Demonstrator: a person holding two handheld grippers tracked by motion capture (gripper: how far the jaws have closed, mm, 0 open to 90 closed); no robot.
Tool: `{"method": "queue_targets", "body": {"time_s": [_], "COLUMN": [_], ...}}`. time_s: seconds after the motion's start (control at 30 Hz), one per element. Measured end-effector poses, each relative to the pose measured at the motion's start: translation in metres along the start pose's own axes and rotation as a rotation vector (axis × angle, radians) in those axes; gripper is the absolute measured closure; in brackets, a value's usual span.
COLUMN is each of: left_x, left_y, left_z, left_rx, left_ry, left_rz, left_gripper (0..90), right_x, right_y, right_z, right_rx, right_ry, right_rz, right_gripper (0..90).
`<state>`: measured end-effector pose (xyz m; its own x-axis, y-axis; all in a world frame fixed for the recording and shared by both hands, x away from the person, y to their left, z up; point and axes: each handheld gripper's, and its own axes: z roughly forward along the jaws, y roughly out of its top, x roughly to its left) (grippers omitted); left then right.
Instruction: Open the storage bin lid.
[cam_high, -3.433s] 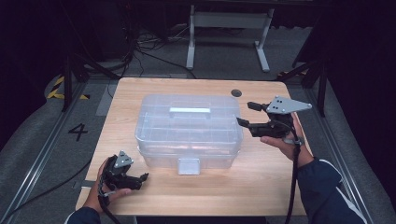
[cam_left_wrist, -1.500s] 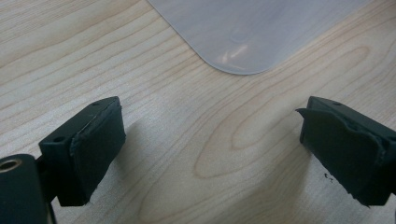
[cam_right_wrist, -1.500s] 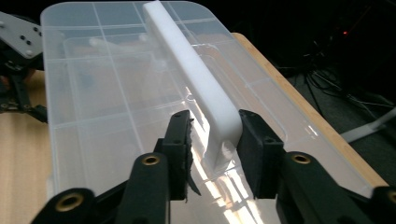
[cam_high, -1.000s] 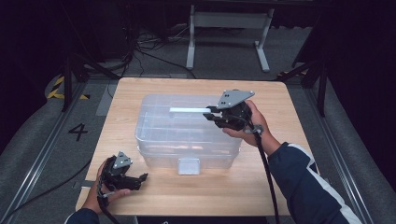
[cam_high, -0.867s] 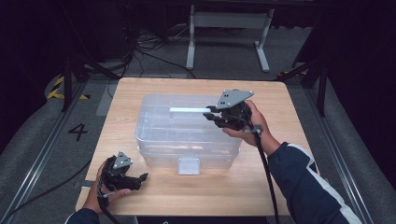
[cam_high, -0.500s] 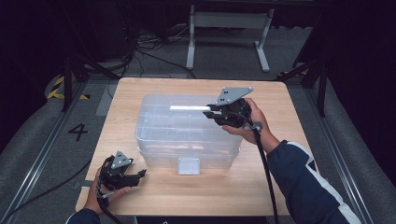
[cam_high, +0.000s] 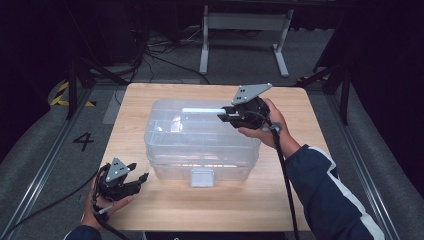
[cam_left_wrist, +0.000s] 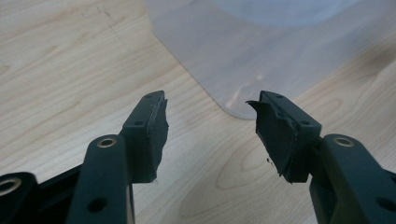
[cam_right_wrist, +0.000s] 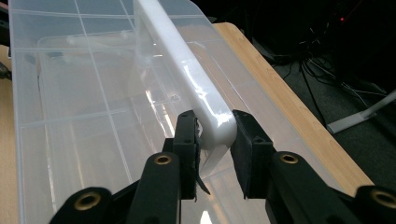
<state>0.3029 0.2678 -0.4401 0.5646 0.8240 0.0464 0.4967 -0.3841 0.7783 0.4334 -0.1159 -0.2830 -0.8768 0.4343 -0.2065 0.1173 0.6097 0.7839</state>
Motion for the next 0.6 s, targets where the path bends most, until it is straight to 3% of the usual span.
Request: {"method": "queue_targets", "body": {"time_s": [0.17, 0.6], "left_x": [0.000, -0.003], "left_y": [0.008, 0.027], "left_z": [-0.006, -0.013], "left_rx": [-0.036, -0.114], "left_ry": [0.003, -0.042], "left_rz": [0.000, -0.019], "left_gripper": [44.1, 42.8], "right_x": [-0.003, -0.010], "right_y": [0.002, 0.008], "right_z": [0.000, 0.000], "right_rx": [0.001, 0.014], "right_ry": [0.007, 0.018], "right_rz": [0.006, 0.009], "right_gripper": [72.7, 72.3]}}
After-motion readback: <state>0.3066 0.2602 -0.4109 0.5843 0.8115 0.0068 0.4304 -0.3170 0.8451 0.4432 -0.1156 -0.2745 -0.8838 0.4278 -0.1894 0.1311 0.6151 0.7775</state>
